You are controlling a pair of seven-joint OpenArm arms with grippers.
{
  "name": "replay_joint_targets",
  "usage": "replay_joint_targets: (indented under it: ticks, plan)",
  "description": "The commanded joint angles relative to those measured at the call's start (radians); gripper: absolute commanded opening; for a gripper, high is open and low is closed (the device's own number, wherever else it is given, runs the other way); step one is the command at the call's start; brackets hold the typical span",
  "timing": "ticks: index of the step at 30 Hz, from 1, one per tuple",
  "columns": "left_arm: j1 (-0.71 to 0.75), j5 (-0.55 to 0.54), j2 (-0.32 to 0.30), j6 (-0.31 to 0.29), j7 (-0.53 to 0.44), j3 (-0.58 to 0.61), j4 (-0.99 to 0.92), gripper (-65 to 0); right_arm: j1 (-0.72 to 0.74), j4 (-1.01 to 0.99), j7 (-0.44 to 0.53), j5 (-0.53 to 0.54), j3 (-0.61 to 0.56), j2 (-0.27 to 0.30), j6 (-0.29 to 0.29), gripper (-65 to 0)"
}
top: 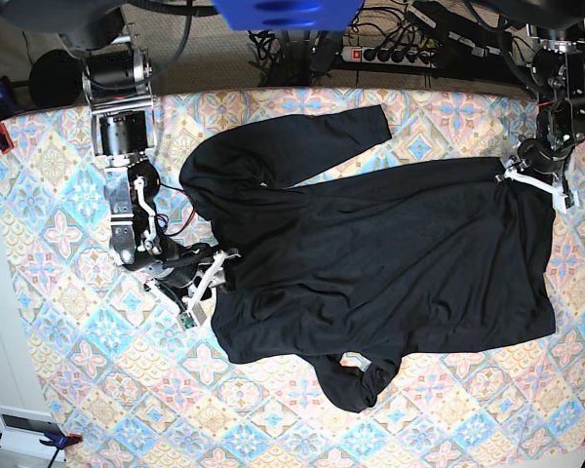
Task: Layout the t-shirt on the table in an organized manner, then fold the t-shirt properly
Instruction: 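Grasp the shirt collar area with the right gripper and pull it outward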
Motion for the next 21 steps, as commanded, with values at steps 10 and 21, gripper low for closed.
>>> replay_joint_targets:
  ticks: [10, 21]
  plan:
    - [-0.005, 0.003, -0.022, 0.000, -0.017, -0.010, 0.015, -31.1, 0.024, 0.019, -0.012, 0.199, 0.004, 0.010, 0.002, -36.7]
    - [-0.007, 0.003, -0.022, 0.000, -0.017, -0.010, 0.015, -31.1, -0.020, 0.005, -0.005, 0.198, -0.001, 0.010, 0.001, -36.7]
